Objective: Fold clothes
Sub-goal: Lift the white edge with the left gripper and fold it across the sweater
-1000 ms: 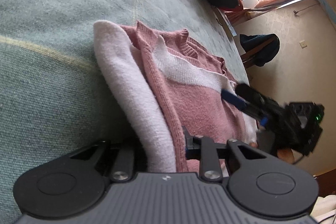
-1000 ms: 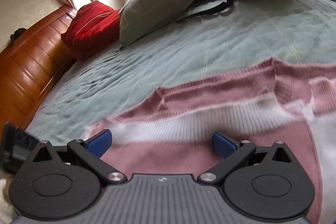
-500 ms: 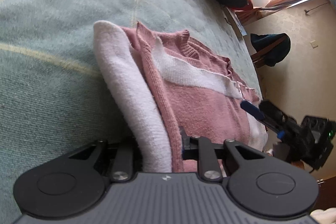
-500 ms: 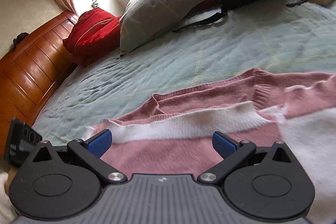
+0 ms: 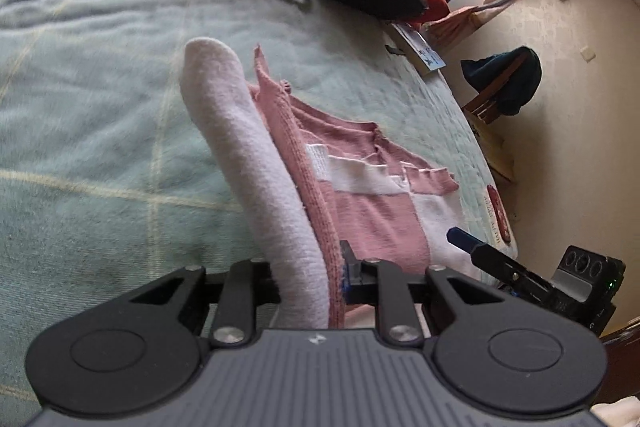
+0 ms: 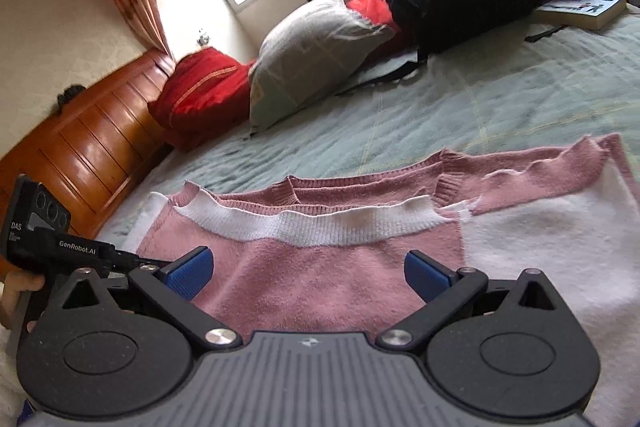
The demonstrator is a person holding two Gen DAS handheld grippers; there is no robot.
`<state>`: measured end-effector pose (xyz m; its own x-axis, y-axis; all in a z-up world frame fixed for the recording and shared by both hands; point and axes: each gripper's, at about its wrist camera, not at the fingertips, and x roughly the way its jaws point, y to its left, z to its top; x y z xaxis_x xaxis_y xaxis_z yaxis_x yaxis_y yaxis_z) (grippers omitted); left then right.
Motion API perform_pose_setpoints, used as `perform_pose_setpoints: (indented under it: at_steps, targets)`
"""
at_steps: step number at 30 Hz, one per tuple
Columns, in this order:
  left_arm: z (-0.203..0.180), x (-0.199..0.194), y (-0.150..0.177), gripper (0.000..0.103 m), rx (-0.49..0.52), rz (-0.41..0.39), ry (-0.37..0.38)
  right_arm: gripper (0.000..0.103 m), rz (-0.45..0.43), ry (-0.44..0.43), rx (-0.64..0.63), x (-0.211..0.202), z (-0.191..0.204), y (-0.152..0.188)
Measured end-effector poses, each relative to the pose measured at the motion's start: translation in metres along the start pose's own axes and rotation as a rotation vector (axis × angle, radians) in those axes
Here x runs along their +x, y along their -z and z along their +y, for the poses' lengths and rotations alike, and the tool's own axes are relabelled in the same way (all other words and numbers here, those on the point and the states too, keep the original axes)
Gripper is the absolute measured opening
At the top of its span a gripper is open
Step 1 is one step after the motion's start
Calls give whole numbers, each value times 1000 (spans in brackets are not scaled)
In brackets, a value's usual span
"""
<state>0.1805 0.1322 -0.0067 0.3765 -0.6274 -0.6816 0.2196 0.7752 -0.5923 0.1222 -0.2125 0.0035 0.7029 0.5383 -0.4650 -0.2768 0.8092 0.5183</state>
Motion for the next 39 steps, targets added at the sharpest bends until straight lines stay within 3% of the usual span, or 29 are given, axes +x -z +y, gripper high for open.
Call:
perform_pose_setpoints:
  at_steps: [19, 39]
  targets:
    - [-127, 23, -13, 19, 90, -11, -10, 103, -163, -39, 110, -79, -61, 16]
    - [-212, 121, -32, 19, 127, 79, 35, 103, -281, 12, 198, -138, -122, 33]
